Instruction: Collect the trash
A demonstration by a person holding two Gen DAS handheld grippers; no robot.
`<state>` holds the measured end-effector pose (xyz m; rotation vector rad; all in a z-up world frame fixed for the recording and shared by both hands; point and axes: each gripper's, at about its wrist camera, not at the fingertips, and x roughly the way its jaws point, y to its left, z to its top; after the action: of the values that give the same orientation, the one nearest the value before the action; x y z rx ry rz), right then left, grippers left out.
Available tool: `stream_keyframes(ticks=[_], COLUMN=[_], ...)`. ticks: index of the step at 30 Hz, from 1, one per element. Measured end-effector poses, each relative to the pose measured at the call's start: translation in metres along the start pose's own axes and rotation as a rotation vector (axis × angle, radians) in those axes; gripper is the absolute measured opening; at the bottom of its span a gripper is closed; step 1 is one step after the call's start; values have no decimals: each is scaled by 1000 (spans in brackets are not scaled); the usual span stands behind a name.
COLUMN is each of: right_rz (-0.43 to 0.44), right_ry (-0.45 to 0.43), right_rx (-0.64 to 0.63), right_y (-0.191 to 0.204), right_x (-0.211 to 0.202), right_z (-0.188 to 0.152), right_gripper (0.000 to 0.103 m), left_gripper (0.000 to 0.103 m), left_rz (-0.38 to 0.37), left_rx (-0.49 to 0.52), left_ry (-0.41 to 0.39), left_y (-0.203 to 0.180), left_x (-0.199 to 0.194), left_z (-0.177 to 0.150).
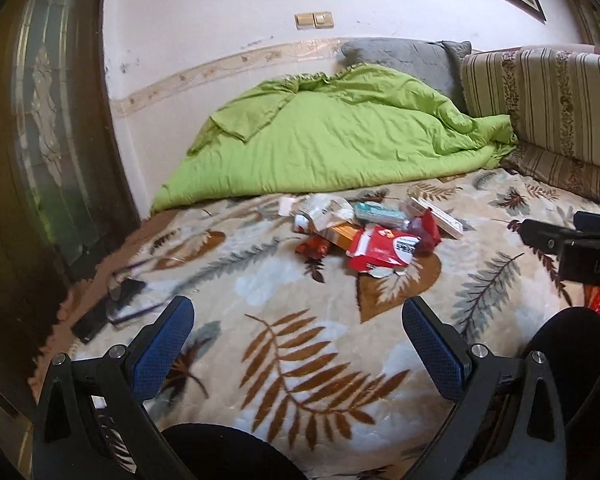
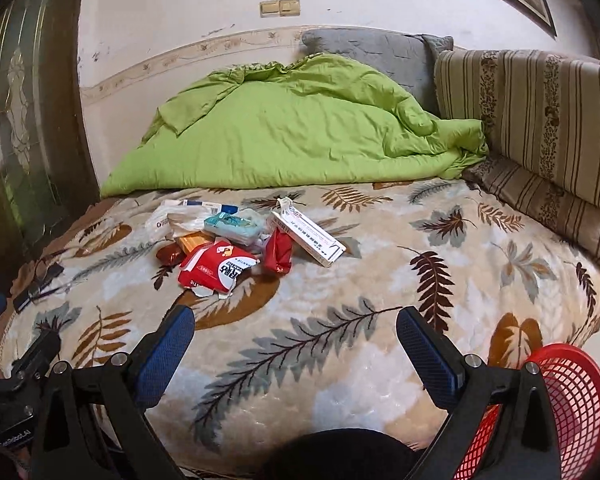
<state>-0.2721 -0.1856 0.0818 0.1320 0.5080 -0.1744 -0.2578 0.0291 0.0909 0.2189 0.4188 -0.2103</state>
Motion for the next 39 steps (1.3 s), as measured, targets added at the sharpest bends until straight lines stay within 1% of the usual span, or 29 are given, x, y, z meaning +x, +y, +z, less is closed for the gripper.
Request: stream_keyframes(ticks=[3,7,10,17,19,21,29,39], right_rz=[-1,-25,-45,-67,-76,-79,-92,-89], right_ry=[3,5,18,66,76,80,98,133], right_rx=[-23,-54,-59,-53,-49,-49,-69,-69], right_y=[7,15,18,21,21,22,25,26], right_x=[0,1,5,24,28,30,36,44], right_z=[0,1,3,-3,-5,-5,-8,-9], right_gripper=[102,102,102,101,99,99,99,99], left_gripper=[103,103,103,103,103,103,103,103], left_rz=[-1,-3,2,2,-4,-9,-33,-44], left_rx=[-5,-13,-48,-125,-127,-119,-104,-138], left_ry=[40,63,54,111,117,116,164,196], left_y=[-6,-7,1,15,16,14,7,13], left_x=[11,21,23,38,39,40,57,64], left_z=[-4,-10,-10,-10,-11,-12,-17,-20])
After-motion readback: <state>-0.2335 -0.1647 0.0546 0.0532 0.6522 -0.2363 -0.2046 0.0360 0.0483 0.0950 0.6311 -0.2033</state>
